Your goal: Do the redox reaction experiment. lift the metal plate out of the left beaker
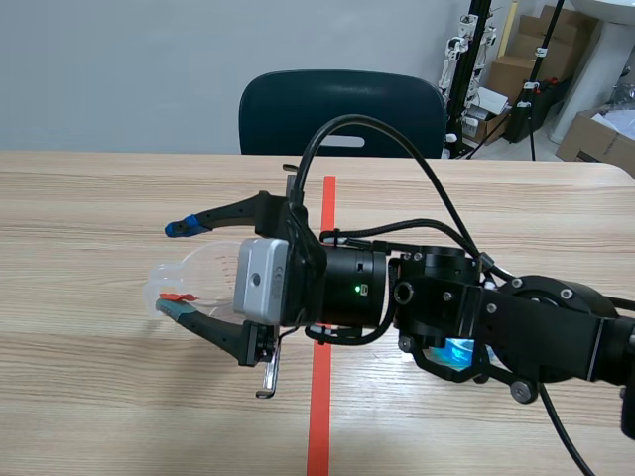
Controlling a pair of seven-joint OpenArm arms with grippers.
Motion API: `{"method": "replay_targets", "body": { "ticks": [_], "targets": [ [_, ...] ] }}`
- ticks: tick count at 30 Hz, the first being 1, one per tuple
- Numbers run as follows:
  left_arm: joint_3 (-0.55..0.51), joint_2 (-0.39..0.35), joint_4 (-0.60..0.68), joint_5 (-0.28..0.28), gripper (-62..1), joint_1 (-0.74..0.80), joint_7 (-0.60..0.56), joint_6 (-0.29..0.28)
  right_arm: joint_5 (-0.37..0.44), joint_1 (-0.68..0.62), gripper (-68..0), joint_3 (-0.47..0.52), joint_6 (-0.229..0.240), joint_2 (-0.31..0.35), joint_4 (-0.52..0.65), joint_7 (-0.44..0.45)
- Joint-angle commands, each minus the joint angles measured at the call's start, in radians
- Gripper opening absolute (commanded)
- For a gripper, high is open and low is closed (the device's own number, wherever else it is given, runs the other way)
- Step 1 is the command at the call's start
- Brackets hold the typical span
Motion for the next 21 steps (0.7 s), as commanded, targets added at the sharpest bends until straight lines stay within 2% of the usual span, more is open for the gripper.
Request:
{"method": "replay_targets", "body": {
  "ticks": [1, 4, 9, 13, 16, 20, 21],
  "targets": [
    [0.001, 0.005, 0.013, -0.010, 1.4, 0.001, -0.018, 0.003, 0.012, 0.018, -39.2, 0.001, -0.003, -0.003, 0.014, 0.004],
    [0.001, 0.005, 0.013, -0.010, 1.4, 0.001, -0.018, 0.003, 0.012, 0.018, -44.6, 0.001, -0.003, -0.003, 0.014, 0.004],
    [0.001, 0.005, 0.013, -0.010, 1.4, 0.001, -0.018, 0.003, 0.012, 0.018, -45.6, 0.001, -0.003, -0.003, 0.014, 0.003],
    [0.001, 0.005, 0.013, -0.010, 1.4, 0.001, -0.018, 0.003, 0.012, 0.018, -53.5, 0.001, -0.003, -0.003, 0.014, -0.015],
    [0.001, 0.005, 0.013, -0.010, 1.4, 0.001, -0.018, 0.003, 0.012, 0.018, -56.3, 0.001, -0.003, -0.005, 0.014, -0.030],
    [0.001, 0.005, 0.013, -0.010, 1.4, 0.001, -0.018, 0.003, 0.012, 0.018, -67.4, 0.001, -0.003, -0.006, 0.014, -0.040],
    [0.001, 0.005, 0.013, -0.010, 1.4, 0.001, -0.018, 0.003, 0.012, 0.018, -67.3, 0.001, -0.003, -0.006, 0.014, -0.040]
  ]
}}
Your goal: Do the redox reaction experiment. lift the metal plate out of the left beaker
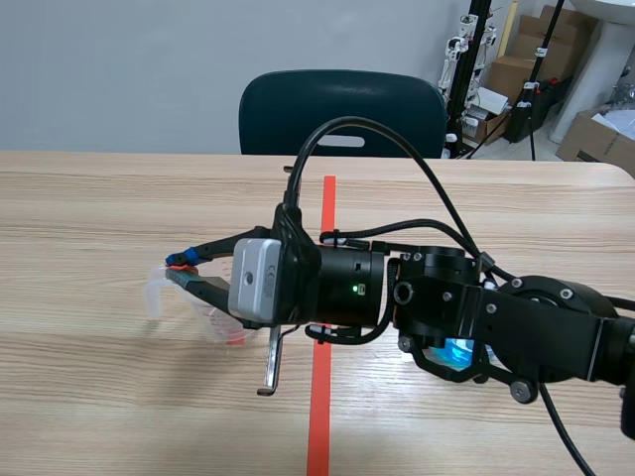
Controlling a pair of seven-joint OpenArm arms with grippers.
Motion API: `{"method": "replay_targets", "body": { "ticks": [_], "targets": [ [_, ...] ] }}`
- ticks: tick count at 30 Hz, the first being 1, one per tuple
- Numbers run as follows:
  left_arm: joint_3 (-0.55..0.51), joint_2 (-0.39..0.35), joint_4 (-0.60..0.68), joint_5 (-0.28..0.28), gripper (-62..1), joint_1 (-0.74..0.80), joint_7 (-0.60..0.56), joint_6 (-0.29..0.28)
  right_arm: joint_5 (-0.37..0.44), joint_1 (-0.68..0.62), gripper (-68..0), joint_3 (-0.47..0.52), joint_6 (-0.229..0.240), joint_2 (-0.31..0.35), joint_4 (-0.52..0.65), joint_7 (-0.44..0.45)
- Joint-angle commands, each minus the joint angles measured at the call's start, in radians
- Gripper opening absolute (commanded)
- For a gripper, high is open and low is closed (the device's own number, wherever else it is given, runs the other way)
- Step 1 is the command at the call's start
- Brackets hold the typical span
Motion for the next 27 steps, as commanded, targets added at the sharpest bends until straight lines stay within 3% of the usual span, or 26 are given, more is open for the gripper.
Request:
{"method": "replay_targets", "body": {
  "ticks": [1, 15, 21, 27],
  "targets": [
    [0.001, 0.005, 0.013, -0.010, 1.4, 0.001, -0.018, 0.003, 0.011, 0.018, -67.3, 0.001, -0.003, -0.006, 0.014, 0.008],
    [0.001, 0.005, 0.013, -0.010, 1.4, 0.001, -0.018, 0.003, 0.028, 0.018, -67.3, 0.001, -0.003, -0.006, 0.014, 0.008],
    [0.001, 0.005, 0.013, -0.010, 1.4, 0.001, -0.018, 0.003, 0.186, 0.040, -67.3, 0.001, -0.003, -0.005, 0.014, -0.006],
    [0.001, 0.005, 0.013, -0.010, 1.4, 0.001, -0.017, 0.003, 0.350, 0.076, -67.3, 0.001, 0.021, -0.003, 0.014, -0.101]
  ]
}}
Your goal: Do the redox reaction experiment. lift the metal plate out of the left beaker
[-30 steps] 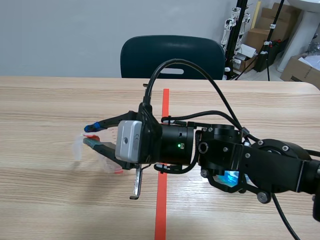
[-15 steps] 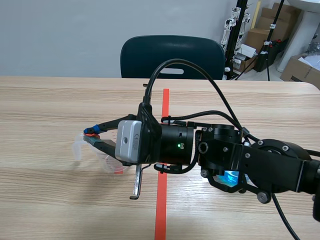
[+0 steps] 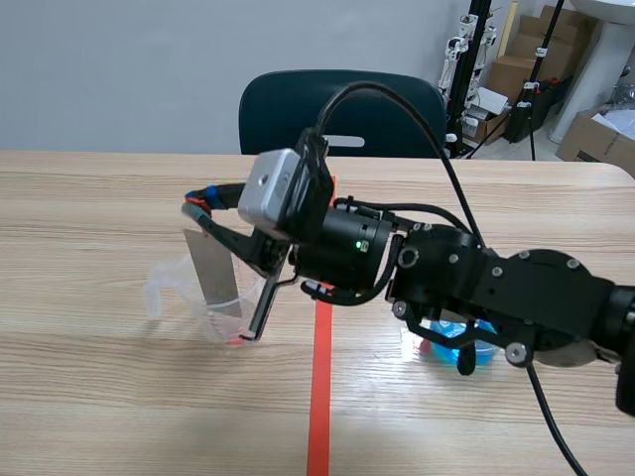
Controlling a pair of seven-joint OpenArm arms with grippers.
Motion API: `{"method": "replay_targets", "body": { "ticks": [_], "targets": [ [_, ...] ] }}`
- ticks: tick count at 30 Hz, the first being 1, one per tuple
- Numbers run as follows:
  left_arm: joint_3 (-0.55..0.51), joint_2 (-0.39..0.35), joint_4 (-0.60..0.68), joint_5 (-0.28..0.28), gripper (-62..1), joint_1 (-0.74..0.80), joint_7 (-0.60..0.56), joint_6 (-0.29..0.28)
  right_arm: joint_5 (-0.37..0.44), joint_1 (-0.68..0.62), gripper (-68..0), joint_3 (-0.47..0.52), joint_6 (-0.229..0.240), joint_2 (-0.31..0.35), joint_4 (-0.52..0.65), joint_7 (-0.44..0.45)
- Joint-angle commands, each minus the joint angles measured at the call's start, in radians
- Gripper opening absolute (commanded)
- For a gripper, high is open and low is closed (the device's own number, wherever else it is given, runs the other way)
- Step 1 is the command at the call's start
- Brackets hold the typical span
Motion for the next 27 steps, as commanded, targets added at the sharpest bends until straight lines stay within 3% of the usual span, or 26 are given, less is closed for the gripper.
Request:
{"method": "replay_targets", "body": {
  "ticks": [1, 3, 7, 12, 19, 27],
  "targets": [
    [0.001, 0.005, 0.013, -0.010, 1.4, 0.001, -0.018, 0.003, 0.050, 0.034, -67.3, 0.001, 0.016, -0.003, 0.014, -0.012],
    [0.001, 0.005, 0.013, -0.010, 1.4, 0.001, -0.018, 0.003, 0.108, 0.044, -67.3, 0.001, 0.023, -0.003, 0.014, -0.046],
    [0.001, 0.005, 0.013, -0.010, 1.4, 0.001, -0.018, 0.003, 0.208, 0.068, -67.3, 0.001, 0.084, -0.003, 0.014, -0.104],
    [0.001, 0.005, 0.013, -0.010, 1.4, 0.001, -0.017, 0.003, 0.274, 0.100, -67.3, 0.001, 0.148, -0.002, 0.023, -0.132],
    [0.001, 0.005, 0.013, -0.010, 1.4, 0.001, -0.018, 0.003, 0.330, 0.120, -67.3, 0.009, 0.176, 0.036, 0.123, -0.222],
    [0.001, 0.005, 0.013, -0.010, 1.4, 0.001, -0.017, 0.003, 0.380, 0.121, -67.3, 0.075, 0.175, 0.093, 0.314, -0.406]
  ]
}}
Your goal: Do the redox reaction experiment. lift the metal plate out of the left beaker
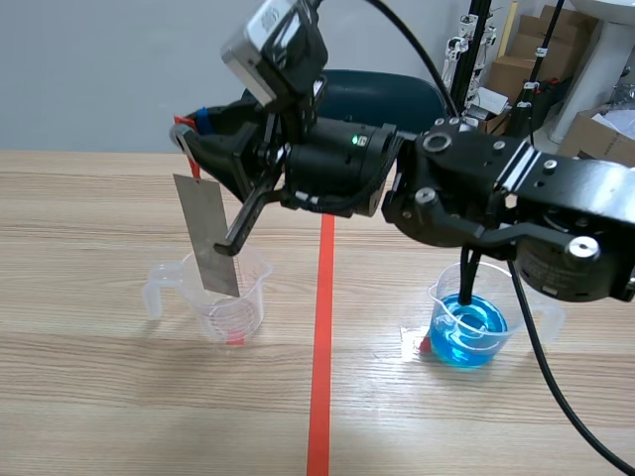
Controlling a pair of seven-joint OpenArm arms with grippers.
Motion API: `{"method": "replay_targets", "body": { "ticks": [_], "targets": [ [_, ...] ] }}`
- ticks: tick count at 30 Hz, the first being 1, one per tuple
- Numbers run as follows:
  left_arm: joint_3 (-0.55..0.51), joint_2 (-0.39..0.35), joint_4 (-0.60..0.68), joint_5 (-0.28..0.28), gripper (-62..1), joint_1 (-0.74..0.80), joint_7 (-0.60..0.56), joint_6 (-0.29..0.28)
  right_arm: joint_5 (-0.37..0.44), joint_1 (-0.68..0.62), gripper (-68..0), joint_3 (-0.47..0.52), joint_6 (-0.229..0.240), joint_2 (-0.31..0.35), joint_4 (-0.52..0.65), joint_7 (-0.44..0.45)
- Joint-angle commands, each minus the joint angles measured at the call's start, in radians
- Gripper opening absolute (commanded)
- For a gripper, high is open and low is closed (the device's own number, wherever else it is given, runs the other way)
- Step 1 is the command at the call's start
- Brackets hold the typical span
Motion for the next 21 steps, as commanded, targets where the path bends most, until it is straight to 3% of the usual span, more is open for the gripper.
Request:
{"method": "replay_targets", "body": {
  "ticks": [1, 9, 11, 21],
  "targets": [
    [0.001, 0.005, 0.013, -0.010, 1.4, 0.001, -0.017, 0.003, 0.026, 0.034, -67.3, 0.037, -0.007, 0.011, 0.047, -0.018],
    [0.001, 0.005, 0.013, -0.010, 1.4, 0.001, -0.017, 0.003, 0.108, 0.053, -67.3, 0.139, -0.006, 0.027, 0.216, -0.273],
    [0.001, 0.005, 0.013, -0.010, 1.4, 0.001, -0.017, 0.003, 0.133, 0.064, -67.3, 0.158, 0.013, 0.027, 0.246, -0.325],
    [0.001, 0.005, 0.013, -0.010, 1.4, 0.001, -0.018, 0.003, 0.232, 0.117, -67.3, 0.212, 0.046, 0.026, 0.354, -0.486]
  ]
}}
